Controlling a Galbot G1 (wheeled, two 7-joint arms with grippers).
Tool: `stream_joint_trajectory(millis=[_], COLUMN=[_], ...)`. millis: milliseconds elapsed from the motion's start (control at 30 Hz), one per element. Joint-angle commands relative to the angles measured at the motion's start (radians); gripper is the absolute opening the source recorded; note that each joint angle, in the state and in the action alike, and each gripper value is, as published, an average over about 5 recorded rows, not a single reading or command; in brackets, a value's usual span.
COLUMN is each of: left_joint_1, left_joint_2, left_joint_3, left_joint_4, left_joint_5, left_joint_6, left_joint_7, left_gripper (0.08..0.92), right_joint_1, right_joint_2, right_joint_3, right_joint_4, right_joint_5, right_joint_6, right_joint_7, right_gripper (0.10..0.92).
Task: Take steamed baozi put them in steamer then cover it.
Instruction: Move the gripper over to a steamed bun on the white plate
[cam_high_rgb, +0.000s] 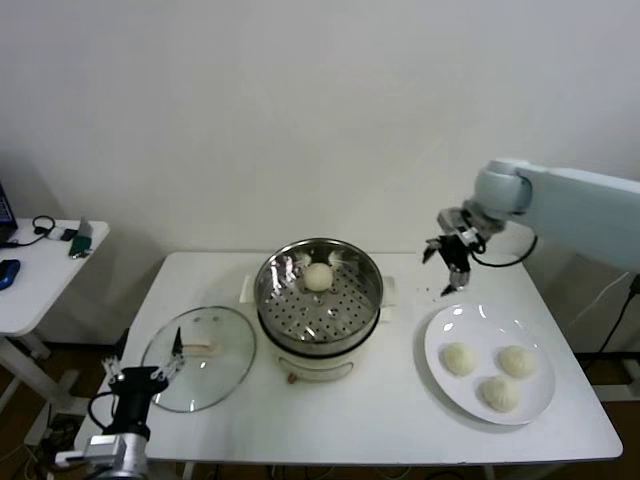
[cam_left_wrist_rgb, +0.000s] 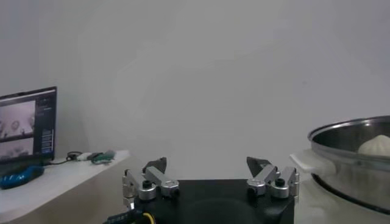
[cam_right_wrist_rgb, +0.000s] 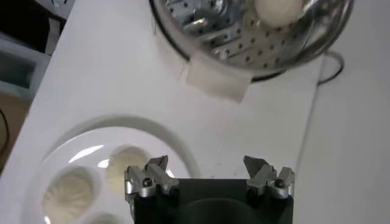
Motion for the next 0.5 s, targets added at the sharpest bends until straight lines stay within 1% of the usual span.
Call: stream_joint_trajectory(millis=[33,267,500], left_joint_1=[0.009,0.018,0.021], left_joint_2=[-0.002,-0.008,-0.013], left_joint_3=[-0.003,-0.004,-0.007], left_joint_4=[-0.002,-0.001,-0.001], left_joint_5=[0.0,0.006,0.009], left_joint_6=[0.001,0.0,0.0], left_joint_7=[-0.018,-0.014,-0.013], left_gripper=[0.823,0.823,0.823], right_joint_1=[-0.243,-0.366,-0.405], right_joint_2=[-0.107,-0.081,-0.063], right_joint_3=[0.109,0.199,0.221], right_joint_4=[0.005,-0.034,-0.065], right_joint_5=[-0.087,-0.132,-0.159], right_joint_6=[-0.073,-0.074,-0.07], right_joint_7=[0.017,0.03,0.028], right_gripper=[0.823,0.823,0.823])
